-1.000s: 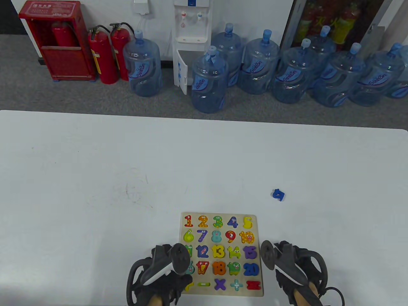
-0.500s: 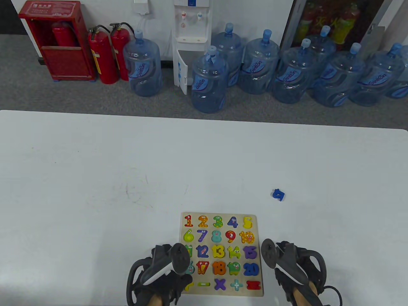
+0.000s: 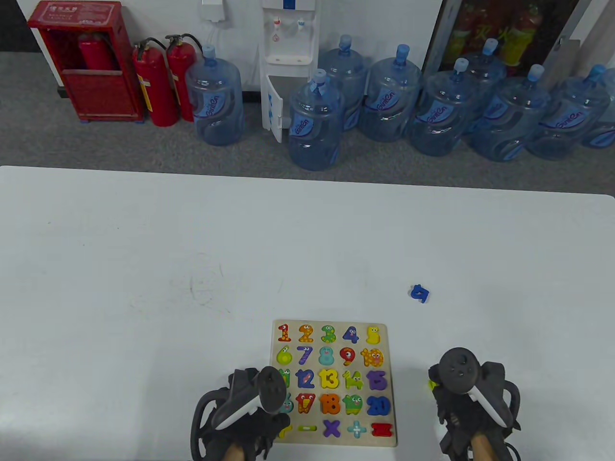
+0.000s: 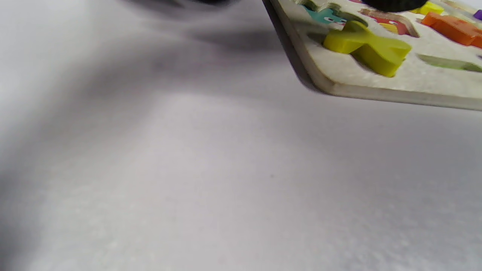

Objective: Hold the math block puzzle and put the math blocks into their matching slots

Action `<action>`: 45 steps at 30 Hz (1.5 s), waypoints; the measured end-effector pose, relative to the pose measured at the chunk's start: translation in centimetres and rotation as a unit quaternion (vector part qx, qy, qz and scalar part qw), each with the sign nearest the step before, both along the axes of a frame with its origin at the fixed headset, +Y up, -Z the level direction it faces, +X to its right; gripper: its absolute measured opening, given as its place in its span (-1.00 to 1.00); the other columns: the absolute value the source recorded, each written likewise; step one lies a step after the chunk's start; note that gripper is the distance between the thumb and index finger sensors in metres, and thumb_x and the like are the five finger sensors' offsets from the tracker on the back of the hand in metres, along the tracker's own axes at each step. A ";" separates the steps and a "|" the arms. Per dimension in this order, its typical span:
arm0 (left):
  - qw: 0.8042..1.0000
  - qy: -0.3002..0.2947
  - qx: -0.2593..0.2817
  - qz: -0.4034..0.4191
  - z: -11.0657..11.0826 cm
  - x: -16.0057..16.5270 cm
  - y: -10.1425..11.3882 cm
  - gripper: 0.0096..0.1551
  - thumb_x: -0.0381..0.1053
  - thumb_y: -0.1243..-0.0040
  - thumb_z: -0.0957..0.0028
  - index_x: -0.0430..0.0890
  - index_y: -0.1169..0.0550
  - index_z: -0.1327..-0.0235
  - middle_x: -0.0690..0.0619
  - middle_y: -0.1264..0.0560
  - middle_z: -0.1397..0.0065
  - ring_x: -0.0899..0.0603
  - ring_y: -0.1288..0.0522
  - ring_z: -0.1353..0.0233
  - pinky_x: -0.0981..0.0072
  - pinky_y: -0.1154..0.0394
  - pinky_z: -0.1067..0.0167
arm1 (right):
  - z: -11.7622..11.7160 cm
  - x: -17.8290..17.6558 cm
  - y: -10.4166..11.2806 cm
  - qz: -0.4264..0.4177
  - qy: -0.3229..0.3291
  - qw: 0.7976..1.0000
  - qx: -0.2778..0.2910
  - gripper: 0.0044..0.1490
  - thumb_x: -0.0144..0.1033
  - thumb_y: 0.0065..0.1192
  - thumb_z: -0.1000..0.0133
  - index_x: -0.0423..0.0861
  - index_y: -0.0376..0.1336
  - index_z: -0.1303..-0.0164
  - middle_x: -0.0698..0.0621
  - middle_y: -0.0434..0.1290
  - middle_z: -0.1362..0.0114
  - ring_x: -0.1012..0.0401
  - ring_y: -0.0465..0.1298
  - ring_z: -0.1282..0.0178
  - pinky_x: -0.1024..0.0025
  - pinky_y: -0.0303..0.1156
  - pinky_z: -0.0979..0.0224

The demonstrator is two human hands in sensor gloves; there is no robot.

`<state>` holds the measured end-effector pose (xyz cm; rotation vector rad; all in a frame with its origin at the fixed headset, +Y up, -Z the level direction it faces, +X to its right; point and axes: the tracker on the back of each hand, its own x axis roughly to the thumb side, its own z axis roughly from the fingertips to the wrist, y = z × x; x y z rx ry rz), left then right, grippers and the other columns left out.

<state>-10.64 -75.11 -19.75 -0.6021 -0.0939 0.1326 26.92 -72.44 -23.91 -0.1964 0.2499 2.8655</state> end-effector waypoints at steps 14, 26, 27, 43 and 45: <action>1.000 0.000 0.000 0.000 0.0 0.0 0.0 0.05 0.32 0.03 0.18 -0.05 0.10 -0.49 -0.15 0.19 -0.57 -0.44 0.18 -0.58 -0.38 -0.01 -0.46 | -0.1 1.2 -0.6 0.110 -0.047 0.992 -0.048 -0.39 -0.31 0.34 0.24 -0.10 0.35 -0.06 -0.16 0.46 -0.21 0.23 0.71 0.11 0.25 0.63 -0.07; 1.000 -0.001 0.001 0.000 0.0 0.0 0.0 0.05 0.32 0.03 0.18 -0.05 0.09 -0.49 -0.15 0.19 -0.56 -0.44 0.18 -0.58 -0.38 -0.01 -0.46 | 0.3 -1.2 -1.4 0.180 0.048 0.982 -0.041 -0.13 -0.22 0.51 0.40 0.17 0.27 -0.21 0.12 0.31 -0.42 0.08 0.44 -0.32 0.15 0.42 -0.34; 1.000 -0.001 0.001 0.000 0.0 0.0 0.0 0.05 0.32 0.03 0.18 -0.05 0.09 -0.49 -0.15 0.19 -0.56 -0.44 0.18 -0.58 -0.38 -0.01 -0.46 | 0.3 -1.4 -1.5 0.183 0.052 0.981 -0.030 -0.14 -0.21 0.51 0.42 0.15 0.30 -0.18 0.10 0.34 -0.39 0.11 0.48 -0.26 0.18 0.44 -0.31; 1.000 0.005 0.002 0.004 0.1 0.0 -0.1 0.05 0.31 0.03 0.18 -0.05 0.10 -0.48 -0.15 0.20 -0.56 -0.42 0.19 -0.57 -0.36 0.01 -0.46 | -0.4 -2.8 -1.6 0.212 0.096 0.973 0.010 -0.18 -0.18 0.46 0.41 0.17 0.32 -0.16 0.14 0.40 -0.35 0.18 0.54 -0.19 0.22 0.47 -0.30; 1.000 0.005 0.002 -0.002 0.1 0.0 -0.2 0.05 0.31 0.03 0.18 -0.05 0.10 -0.48 -0.14 0.21 -0.55 -0.42 0.20 -0.57 -0.36 0.02 -0.46 | -0.8 -3.3 -1.6 0.214 0.103 0.971 0.002 -0.18 -0.18 0.47 0.41 0.11 0.33 -0.15 0.10 0.42 -0.32 0.19 0.56 -0.15 0.22 0.48 -0.29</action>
